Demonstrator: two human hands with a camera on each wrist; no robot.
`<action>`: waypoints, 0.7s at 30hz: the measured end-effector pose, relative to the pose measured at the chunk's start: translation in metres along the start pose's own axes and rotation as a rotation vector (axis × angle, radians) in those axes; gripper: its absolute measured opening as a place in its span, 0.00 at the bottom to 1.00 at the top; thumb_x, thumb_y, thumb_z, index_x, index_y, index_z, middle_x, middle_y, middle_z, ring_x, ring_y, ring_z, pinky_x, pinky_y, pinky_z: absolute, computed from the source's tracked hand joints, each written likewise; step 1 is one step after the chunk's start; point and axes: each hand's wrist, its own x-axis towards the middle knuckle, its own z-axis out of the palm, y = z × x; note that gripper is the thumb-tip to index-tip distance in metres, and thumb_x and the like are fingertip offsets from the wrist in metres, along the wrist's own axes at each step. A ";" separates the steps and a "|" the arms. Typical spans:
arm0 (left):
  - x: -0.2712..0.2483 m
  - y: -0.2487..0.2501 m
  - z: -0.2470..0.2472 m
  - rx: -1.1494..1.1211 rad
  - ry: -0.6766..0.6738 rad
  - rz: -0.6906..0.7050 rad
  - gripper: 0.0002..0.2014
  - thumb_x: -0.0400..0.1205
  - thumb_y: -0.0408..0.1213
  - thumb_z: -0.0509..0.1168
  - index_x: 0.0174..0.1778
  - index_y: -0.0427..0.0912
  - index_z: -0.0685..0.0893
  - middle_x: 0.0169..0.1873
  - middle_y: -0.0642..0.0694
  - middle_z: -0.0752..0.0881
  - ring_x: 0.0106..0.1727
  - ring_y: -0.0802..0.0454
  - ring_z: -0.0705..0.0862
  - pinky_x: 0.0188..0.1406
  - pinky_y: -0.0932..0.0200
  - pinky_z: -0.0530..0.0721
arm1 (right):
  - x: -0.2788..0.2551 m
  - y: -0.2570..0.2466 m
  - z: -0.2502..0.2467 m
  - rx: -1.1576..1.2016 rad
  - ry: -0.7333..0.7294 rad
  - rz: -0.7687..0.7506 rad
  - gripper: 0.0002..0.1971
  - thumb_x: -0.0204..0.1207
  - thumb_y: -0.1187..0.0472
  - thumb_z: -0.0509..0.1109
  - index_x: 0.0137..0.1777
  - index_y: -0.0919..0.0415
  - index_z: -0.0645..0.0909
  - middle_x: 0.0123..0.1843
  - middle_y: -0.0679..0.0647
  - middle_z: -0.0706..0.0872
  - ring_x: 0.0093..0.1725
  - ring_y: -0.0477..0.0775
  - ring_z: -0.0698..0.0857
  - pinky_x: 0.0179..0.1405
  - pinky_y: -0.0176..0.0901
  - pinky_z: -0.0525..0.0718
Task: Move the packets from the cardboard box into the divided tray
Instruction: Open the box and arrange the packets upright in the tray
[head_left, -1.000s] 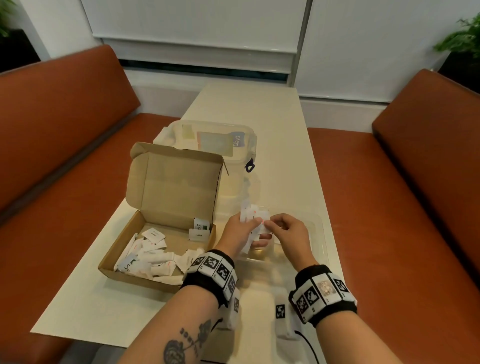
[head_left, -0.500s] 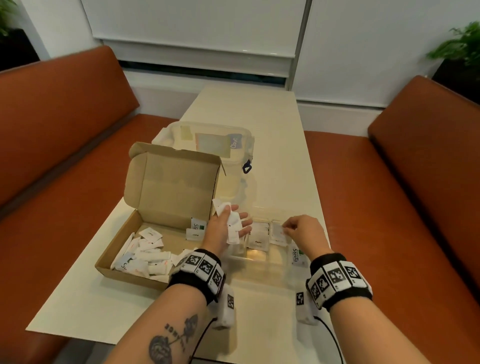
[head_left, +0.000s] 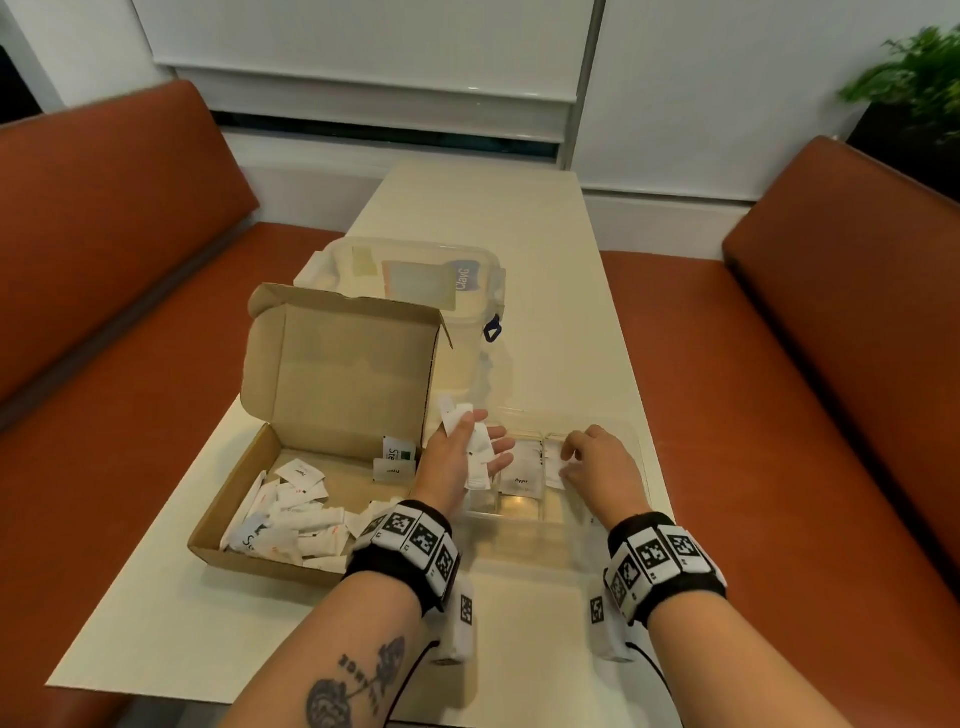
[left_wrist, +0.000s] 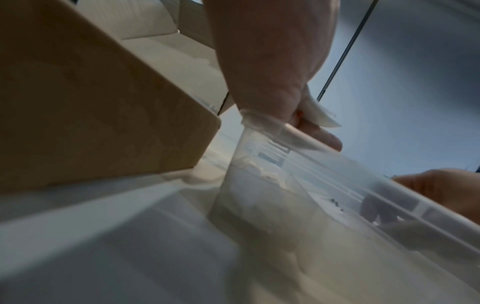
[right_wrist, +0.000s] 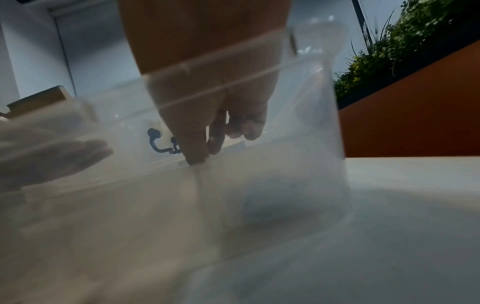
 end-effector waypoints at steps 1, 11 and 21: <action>0.000 0.000 0.000 0.001 -0.004 -0.004 0.11 0.88 0.38 0.54 0.55 0.36 0.78 0.45 0.34 0.85 0.43 0.42 0.88 0.37 0.53 0.89 | -0.001 -0.001 0.001 -0.012 0.002 0.012 0.06 0.72 0.67 0.68 0.45 0.58 0.83 0.44 0.50 0.77 0.48 0.53 0.78 0.36 0.38 0.69; 0.000 0.000 -0.002 0.001 -0.049 -0.050 0.10 0.87 0.38 0.58 0.56 0.38 0.80 0.45 0.36 0.87 0.43 0.43 0.90 0.36 0.53 0.90 | -0.002 -0.005 0.004 0.003 0.006 0.058 0.03 0.75 0.64 0.68 0.46 0.59 0.83 0.46 0.53 0.80 0.49 0.54 0.80 0.39 0.40 0.74; -0.007 0.003 0.003 0.156 -0.131 -0.089 0.10 0.79 0.31 0.70 0.56 0.36 0.84 0.47 0.39 0.91 0.44 0.41 0.91 0.36 0.55 0.90 | -0.006 -0.058 -0.013 0.677 0.027 0.051 0.04 0.75 0.60 0.71 0.42 0.52 0.87 0.40 0.50 0.88 0.36 0.41 0.78 0.34 0.26 0.73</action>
